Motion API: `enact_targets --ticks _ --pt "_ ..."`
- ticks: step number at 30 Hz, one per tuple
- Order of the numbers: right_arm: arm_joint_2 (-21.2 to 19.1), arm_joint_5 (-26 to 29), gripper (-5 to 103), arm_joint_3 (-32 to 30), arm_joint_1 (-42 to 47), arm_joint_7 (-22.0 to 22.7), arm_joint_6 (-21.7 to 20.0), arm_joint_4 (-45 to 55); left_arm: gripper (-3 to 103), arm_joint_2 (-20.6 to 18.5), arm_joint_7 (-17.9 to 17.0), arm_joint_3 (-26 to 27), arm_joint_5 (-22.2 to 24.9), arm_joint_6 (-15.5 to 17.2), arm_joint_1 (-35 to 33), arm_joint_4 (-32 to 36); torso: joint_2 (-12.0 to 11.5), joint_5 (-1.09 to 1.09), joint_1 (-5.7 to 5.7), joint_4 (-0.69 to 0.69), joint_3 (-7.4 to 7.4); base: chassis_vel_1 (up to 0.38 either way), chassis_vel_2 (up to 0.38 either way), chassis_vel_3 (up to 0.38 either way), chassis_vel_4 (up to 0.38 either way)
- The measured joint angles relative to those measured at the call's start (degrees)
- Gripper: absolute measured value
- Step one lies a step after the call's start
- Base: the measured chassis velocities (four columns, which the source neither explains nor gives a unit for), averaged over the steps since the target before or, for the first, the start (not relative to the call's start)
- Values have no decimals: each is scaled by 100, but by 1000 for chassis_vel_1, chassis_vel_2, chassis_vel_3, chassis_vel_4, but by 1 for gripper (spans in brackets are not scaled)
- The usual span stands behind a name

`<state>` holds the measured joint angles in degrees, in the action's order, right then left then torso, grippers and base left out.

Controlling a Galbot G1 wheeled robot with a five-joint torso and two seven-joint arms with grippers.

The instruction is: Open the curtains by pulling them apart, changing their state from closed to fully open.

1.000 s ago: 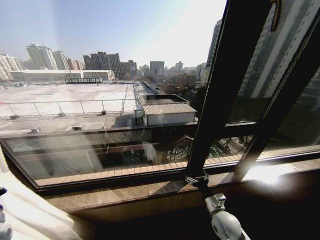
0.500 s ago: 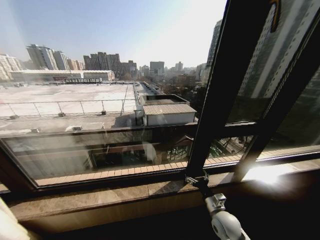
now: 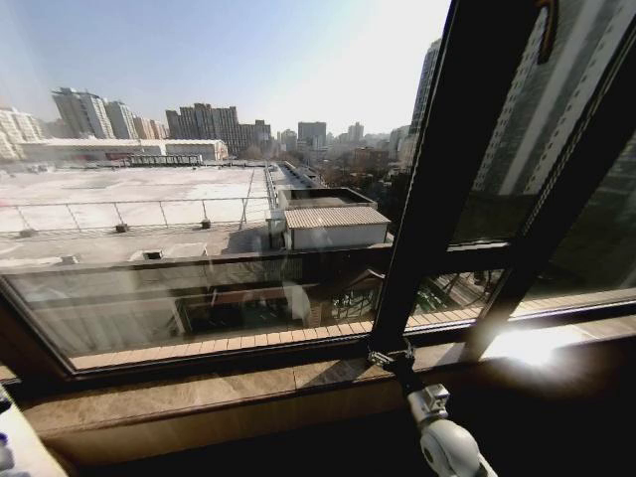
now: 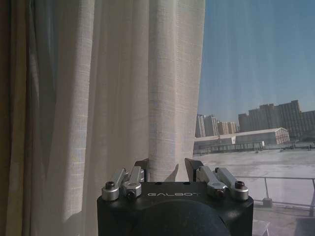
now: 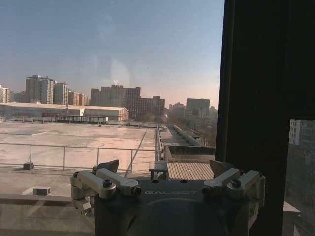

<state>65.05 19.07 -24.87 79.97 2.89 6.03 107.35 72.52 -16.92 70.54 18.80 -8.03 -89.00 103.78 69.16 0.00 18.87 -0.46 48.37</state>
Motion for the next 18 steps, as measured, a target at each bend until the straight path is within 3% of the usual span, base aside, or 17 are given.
enact_targets --ticks 1,2,6,8,9,11,14,15,18 --pt "0 0 100 0 0 0 0 0 42 67 -5 -21 -38 -41 -77 118 0 1 0 0 0 0 0 0 0" --pt "0 0 100 0 0 0 0 0 52 213 26 -103 -74 -158 -275 409 0 1 0 0 0 0 0 0 0" --pt "0 0 100 0 0 0 0 0 64 345 382 -347 36 -535 -564 755 0 2 0 0 0 0 0 0 0" --pt "0 0 100 0 0 0 0 0 74 402 554 -783 5 -859 -816 1034 0 0 0 -1 0 0 0 0 0" --pt "0 0 100 0 0 0 0 0 80 415 568 -914 -2 -860 -868 1116 0 0 0 0 0 0 0 0 0" --pt "0 0 100 1 0 0 0 0 80 430 604 -1114 27 -827 -918 1226 0 0 0 0 0 0 0 0 0" --pt "0 0 100 0 0 0 0 0 95 446 822 -1657 289 -577 -939 1493 0 0 0 -2 0 0 0 0 0" --pt "0 0 100 0 0 0 0 0 95 446 822 -1657 289 -577 -939 1493 0 0 0 -2 0 0 0 0 0" --pt "0 0 100 0 0 0 0 0 100 426 1255 -1952 495 -509 -857 1540 0 -1 0 -2 1 0 0 0 0"
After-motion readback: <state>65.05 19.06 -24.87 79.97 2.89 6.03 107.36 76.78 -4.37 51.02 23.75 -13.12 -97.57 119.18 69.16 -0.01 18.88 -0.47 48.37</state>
